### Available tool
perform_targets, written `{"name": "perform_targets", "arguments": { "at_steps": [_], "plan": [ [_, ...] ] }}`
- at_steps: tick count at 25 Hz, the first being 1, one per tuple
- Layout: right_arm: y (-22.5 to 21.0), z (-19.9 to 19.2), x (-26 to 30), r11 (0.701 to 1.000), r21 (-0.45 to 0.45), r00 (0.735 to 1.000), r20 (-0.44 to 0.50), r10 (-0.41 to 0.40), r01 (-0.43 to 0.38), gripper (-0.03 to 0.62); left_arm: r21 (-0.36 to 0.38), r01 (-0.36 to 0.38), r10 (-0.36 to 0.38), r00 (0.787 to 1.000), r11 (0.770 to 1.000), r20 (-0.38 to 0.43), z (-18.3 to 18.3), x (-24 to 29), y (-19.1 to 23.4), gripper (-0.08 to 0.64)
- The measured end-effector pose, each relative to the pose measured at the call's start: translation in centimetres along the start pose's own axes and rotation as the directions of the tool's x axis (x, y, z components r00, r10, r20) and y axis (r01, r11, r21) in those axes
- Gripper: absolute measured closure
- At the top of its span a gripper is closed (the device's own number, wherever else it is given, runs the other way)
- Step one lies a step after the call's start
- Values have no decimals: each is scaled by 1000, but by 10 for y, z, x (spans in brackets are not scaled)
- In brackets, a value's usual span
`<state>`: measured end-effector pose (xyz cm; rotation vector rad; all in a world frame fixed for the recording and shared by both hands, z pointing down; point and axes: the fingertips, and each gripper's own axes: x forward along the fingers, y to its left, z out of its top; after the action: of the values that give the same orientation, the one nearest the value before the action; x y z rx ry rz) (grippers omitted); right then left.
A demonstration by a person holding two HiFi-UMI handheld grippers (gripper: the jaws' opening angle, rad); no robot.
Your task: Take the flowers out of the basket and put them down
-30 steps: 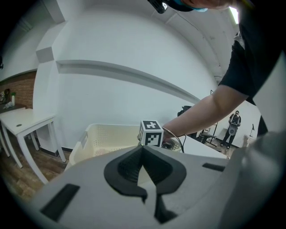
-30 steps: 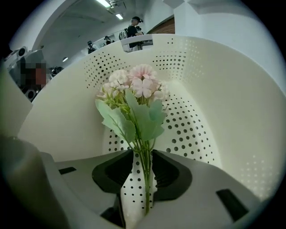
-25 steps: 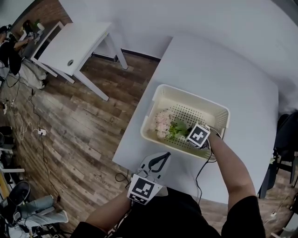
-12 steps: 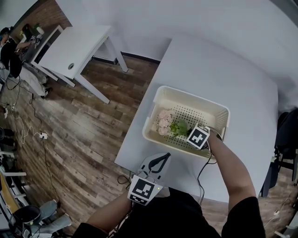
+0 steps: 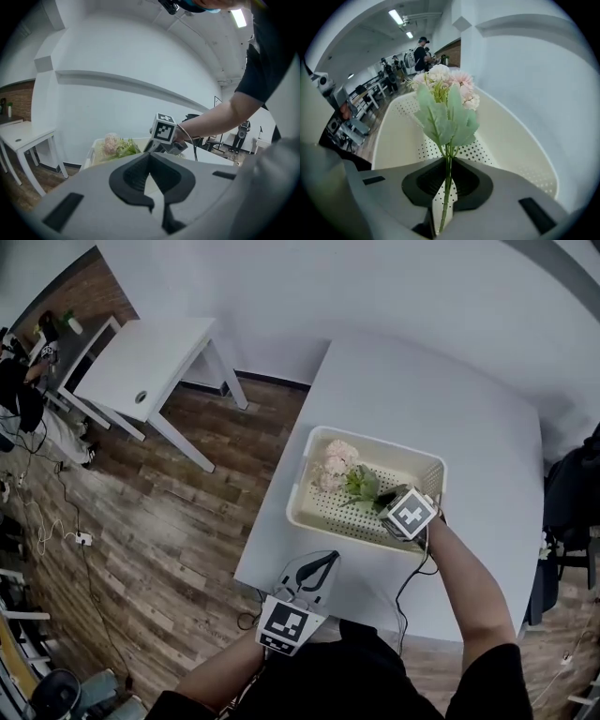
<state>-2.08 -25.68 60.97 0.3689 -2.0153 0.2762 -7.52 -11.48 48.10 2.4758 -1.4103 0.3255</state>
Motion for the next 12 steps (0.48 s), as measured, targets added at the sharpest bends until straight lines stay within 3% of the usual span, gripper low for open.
{"name": "perform_targets", "arguments": {
  "at_steps": [3, 5, 12],
  "plan": [
    [4, 21, -32, 993, 109, 994, 104, -45, 34, 541, 20, 15, -15, 1000, 1000, 17, 6, -11, -1, 554],
    [7, 31, -50, 982, 184, 976, 203, -80, 42, 541, 35, 25, -26, 999, 999, 25, 9, -19, -3, 554],
    [27, 42, -123, 894, 444, 858, 432, -277, 65, 543, 86, 55, -60, 997, 995, 54, 17, -46, -6, 554]
  ]
}}
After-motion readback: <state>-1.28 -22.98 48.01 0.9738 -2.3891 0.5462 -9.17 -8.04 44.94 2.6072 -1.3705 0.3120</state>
